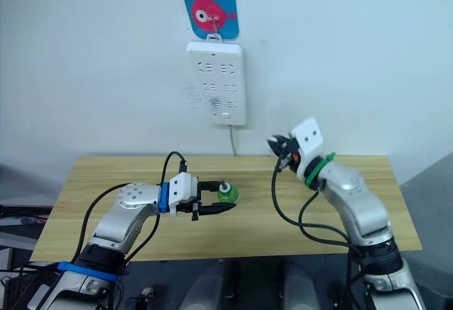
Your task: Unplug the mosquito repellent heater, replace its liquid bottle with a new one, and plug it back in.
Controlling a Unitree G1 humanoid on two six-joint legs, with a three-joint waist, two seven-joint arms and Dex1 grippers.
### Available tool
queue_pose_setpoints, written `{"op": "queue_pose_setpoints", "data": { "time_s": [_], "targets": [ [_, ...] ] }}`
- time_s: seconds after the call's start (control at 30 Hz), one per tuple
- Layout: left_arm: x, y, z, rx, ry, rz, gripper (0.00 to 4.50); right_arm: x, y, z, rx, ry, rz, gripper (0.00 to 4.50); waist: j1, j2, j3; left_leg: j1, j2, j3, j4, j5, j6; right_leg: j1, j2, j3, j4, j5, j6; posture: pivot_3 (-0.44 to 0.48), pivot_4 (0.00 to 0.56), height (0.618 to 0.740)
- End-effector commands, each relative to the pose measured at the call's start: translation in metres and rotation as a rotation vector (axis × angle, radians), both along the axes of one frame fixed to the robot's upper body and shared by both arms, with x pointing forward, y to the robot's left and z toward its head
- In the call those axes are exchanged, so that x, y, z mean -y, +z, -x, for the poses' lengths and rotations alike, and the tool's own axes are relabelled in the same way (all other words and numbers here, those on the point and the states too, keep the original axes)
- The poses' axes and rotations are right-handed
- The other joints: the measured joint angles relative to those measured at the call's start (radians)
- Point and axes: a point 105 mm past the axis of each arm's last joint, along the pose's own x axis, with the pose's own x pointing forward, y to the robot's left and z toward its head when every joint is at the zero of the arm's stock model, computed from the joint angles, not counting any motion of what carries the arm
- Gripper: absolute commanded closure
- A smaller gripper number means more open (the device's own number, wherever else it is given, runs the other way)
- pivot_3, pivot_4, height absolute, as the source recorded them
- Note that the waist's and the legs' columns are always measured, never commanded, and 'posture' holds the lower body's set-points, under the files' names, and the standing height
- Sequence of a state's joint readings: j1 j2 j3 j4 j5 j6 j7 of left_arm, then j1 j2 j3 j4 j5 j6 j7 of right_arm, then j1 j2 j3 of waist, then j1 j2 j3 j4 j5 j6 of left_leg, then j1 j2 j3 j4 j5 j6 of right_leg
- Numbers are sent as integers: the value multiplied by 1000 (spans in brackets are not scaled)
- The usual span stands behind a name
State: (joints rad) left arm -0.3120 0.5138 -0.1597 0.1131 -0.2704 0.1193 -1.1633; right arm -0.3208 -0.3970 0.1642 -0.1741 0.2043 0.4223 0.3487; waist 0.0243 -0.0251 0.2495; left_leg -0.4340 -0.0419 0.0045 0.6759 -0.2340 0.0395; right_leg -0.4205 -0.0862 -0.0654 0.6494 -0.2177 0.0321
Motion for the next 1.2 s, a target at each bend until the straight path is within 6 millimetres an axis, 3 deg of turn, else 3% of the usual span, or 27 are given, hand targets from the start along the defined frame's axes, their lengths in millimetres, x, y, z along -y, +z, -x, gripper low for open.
{"op": "queue_pose_setpoints", "data": {
  "time_s": [0.03, 0.13, 0.33, 0.7, 0.73, 0.77, 0.93, 1.07, 1.2],
  "targets": [
    [1, 18, 2, 66, 19, 32, 2274, 3, -9, -10, 99, -108, -28, 4228, -5, 1, 3, 0, 1, 0, 0, 0, 0, 0, 1, 0, 0, 0, 0, 98, 276, 740],
    [-2, 22, 9, 59, 33, 28, 2274, 6, -34, -20, 87, -174, -47, 4228, -10, 2, 5, 1, 3, 0, -1, 1, -1, -1, 2, 0, 1, -1, -2, 124, 298, 740],
    [-13, 27, 22, 34, 55, -4, 2274, 13, -63, -31, 54, -217, -82, 4228, 1, 8, 28, 1, 3, -1, -2, 1, -1, 0, 2, 0, 0, -2, -2, 161, 328, 740],
    [-15, 31, 27, 10, 52, -21, 2274, 7, -84, -36, 38, -218, -51, 4228, 2, 12, 49, 1, 2, -1, -7, 3, -4, -1, 2, 0, -1, -2, -2, 171, 345, 740],
    [-15, 32, 26, 11, 51, -22, 2274, 7, -85, -36, 35, -217, -56, 3510, 2, 12, 49, 2, 2, -1, -9, 3, -5, -1, 2, 0, -1, -2, -2, 171, 344, 740],
    [-14, 32, 25, 12, 51, -22, 2274, 6, -85, -35, 39, -213, -57, 3236, 2, 12, 49, 2, 2, -2, -11, 4, -6, -2, 2, 0, -2, -2, -3, 171, 343, 740],
    [-14, 32, 22, 16, 54, -20, 2274, 0, -75, -32, 83, -168, -56, 1439, 2, 12, 49, 2, 3, -3, -13, 5, -8, -2, 3, -1, -1, -3, -4, 160, 335, 740],
    [-12, 30, 18, 22, 59, -12, 2274, -5, -45, -27, 166, -97, -66, 1439, 2, 12, 49, 2, 3, -2, -13, 5, -7, -2, 3, -1, -2, -3, -4, 145, 319, 740],
    [-9, 29, 9, 45, 67, 10, 2274, -29, -9, 5, 109, 208, -125, 1439, 4, 12, 49, 2, 3, -4, -13, 5, -8, -2, 3, -1, -2, -3, -3, 118, 289, 740]
  ]
}}
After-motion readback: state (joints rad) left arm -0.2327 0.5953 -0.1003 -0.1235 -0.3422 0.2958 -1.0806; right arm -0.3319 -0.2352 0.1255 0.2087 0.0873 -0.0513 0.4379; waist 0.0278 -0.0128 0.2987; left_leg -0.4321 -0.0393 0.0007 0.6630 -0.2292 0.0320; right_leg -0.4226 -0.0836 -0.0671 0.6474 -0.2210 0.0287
